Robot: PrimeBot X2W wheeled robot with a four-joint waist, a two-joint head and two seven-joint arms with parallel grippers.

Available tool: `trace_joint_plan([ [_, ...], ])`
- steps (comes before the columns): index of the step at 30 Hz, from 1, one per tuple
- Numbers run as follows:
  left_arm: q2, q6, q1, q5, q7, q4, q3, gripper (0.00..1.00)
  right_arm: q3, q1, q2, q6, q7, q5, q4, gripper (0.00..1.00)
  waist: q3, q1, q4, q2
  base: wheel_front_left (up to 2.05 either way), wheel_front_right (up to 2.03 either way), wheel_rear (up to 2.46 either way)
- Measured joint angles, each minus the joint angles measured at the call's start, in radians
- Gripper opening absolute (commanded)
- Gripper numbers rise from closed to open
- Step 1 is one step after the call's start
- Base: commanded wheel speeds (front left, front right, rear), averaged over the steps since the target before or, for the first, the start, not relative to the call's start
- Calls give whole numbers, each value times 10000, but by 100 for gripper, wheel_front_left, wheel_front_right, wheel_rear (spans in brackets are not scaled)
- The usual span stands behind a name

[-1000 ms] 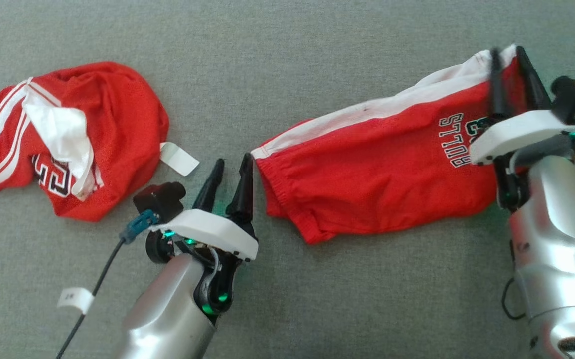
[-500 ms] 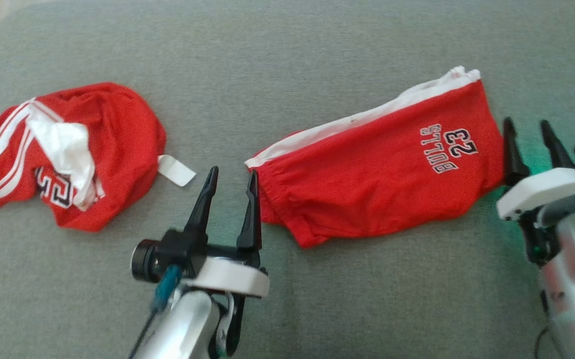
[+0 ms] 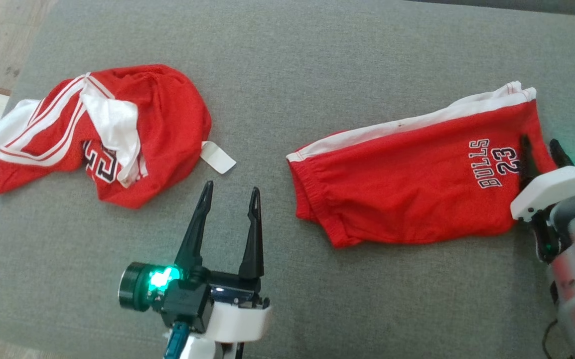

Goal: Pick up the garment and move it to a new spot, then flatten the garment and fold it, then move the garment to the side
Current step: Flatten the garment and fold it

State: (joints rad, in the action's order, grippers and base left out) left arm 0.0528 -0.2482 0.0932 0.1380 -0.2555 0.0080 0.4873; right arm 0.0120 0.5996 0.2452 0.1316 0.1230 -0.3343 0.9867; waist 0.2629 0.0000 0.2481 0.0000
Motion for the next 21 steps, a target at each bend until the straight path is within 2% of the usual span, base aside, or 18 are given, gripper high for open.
trace_joint_plan([
  [1, 0, -31, -32, 2, 0, 0, 2, 100, -2, 71, 0, 0, -2, -4, 138, 40, -16, 0, 20, 0, 0, 0, 0],
  [2, 0, -77, -42, 2, 0, 0, 10, 100, -27, 128, -2, 0, -2, -38, 259, 9, -36, 0, 27, 0, 0, 0, 0],
  [3, 0, -86, -47, 0, -2, 2, 8, 100, -82, 167, -19, 0, -8, -127, 345, 0, -56, 0, 14, 0, 0, 0, 0],
  [10, 0, -125, -187, -261, -12, 56, 4, 100, -384, 264, -196, 0, 466, -353, 782, 0, -238, 0, -567, 0, 0, 0, 0],
  [17, 2, -61, -234, -341, -12, 127, 15, 100, -387, 261, -178, 0, 911, -334, 857, 0, -475, 0, -1753, 0, 0, 0, 0],
  [21, 2, 21, -376, -366, -12, 205, 31, 100, -334, 223, 81, 0, 988, -334, 763, 0, -637, 0, -2477, 0, 0, 0, 0],
])
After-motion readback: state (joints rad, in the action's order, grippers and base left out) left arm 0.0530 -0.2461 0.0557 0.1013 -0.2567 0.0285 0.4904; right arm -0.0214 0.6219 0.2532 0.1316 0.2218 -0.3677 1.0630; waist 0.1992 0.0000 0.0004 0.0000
